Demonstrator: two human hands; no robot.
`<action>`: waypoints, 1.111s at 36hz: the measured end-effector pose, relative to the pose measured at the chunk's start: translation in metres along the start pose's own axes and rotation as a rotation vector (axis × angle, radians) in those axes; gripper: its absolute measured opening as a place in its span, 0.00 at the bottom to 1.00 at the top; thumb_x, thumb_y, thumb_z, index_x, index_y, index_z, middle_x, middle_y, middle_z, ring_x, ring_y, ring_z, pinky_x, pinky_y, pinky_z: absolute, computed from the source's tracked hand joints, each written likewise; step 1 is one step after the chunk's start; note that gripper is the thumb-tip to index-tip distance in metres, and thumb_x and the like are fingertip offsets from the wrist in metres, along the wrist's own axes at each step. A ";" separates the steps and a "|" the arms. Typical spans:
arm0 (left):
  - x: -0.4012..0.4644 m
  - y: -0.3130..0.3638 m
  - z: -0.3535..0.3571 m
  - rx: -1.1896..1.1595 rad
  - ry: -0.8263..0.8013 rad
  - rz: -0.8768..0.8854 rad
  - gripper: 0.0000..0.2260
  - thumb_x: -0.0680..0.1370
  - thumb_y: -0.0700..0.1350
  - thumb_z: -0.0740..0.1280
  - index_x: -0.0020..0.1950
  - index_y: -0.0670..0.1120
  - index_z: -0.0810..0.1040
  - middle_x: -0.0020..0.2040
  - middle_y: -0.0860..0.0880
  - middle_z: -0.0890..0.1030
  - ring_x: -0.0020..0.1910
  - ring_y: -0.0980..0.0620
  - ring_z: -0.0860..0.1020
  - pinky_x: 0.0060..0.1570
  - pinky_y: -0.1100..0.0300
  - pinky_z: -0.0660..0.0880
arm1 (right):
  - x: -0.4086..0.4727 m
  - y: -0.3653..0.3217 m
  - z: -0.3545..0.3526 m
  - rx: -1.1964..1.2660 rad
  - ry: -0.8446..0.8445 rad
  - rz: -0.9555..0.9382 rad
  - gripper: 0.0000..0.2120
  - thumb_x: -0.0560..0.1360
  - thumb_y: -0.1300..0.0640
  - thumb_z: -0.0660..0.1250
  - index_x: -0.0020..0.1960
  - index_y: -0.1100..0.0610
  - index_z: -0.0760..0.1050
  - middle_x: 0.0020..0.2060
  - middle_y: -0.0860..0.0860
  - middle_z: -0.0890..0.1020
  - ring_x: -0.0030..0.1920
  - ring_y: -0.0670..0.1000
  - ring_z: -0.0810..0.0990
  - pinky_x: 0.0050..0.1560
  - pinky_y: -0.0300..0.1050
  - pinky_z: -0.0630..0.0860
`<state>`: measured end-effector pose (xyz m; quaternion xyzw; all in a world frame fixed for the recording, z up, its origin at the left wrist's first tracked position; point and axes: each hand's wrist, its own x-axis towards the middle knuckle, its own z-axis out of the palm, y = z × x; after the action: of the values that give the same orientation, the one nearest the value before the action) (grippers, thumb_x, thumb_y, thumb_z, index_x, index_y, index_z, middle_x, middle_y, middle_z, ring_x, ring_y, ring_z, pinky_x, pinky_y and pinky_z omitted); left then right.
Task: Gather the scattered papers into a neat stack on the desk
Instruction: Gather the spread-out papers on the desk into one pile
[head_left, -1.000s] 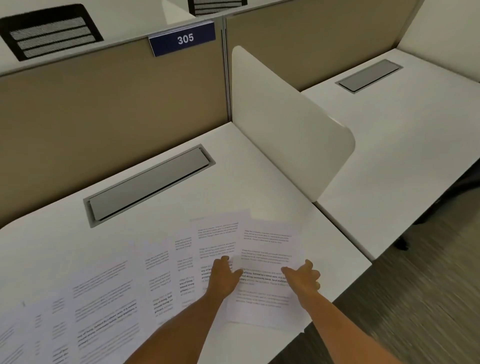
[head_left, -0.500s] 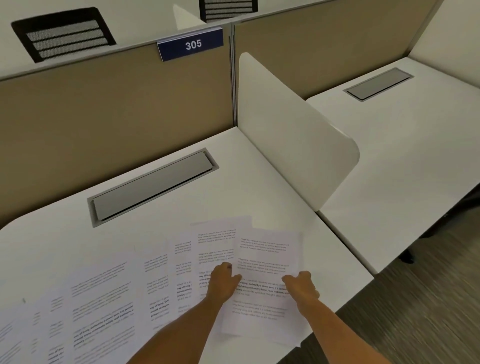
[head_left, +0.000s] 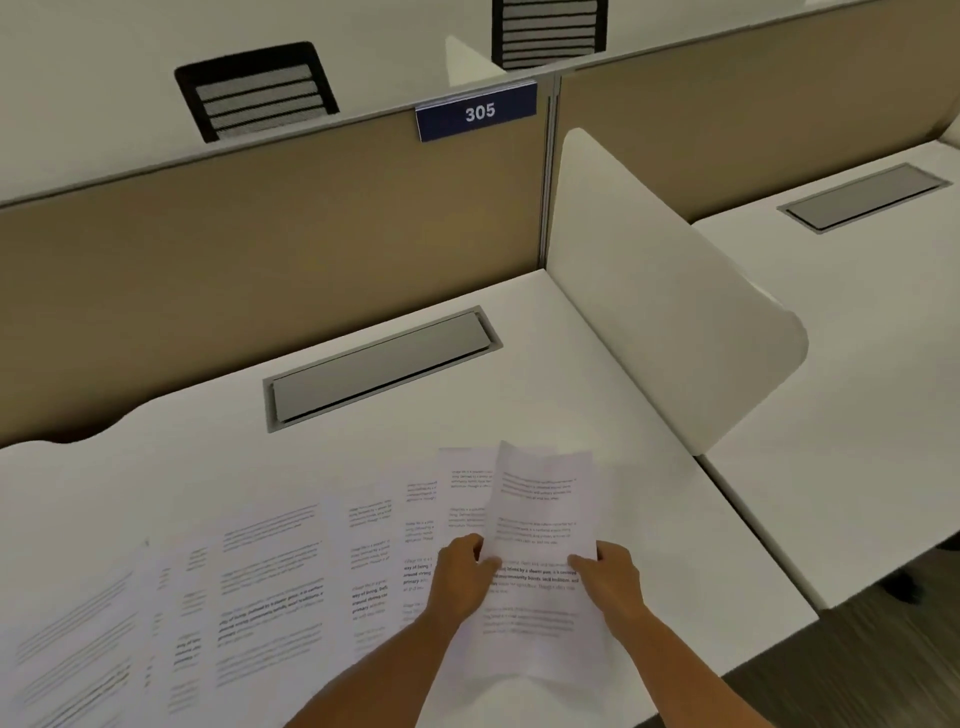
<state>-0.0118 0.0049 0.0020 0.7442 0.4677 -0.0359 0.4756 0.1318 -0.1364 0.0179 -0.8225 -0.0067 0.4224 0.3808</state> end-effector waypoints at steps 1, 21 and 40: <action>-0.001 -0.002 -0.005 -0.009 0.011 -0.012 0.07 0.76 0.43 0.68 0.49 0.41 0.81 0.46 0.45 0.85 0.41 0.53 0.80 0.41 0.66 0.76 | 0.001 -0.004 0.005 -0.002 -0.007 -0.012 0.05 0.73 0.62 0.67 0.44 0.59 0.82 0.40 0.53 0.86 0.41 0.54 0.84 0.38 0.44 0.77; 0.050 -0.062 -0.018 -0.038 0.046 -0.231 0.25 0.70 0.54 0.68 0.64 0.46 0.74 0.61 0.46 0.77 0.59 0.47 0.77 0.60 0.50 0.77 | 0.042 -0.019 0.063 -0.287 0.081 -0.023 0.07 0.70 0.58 0.66 0.45 0.60 0.78 0.42 0.53 0.84 0.42 0.55 0.82 0.47 0.46 0.78; 0.050 -0.031 -0.039 -0.136 0.061 -0.339 0.30 0.76 0.47 0.69 0.74 0.41 0.63 0.71 0.42 0.69 0.68 0.44 0.72 0.65 0.54 0.71 | 0.041 -0.032 0.077 -0.256 0.171 0.117 0.38 0.70 0.57 0.73 0.74 0.60 0.57 0.64 0.63 0.68 0.59 0.65 0.75 0.58 0.58 0.77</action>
<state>-0.0215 0.0709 -0.0224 0.6217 0.6019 -0.0613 0.4975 0.1145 -0.0525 -0.0168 -0.8963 0.0201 0.3679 0.2466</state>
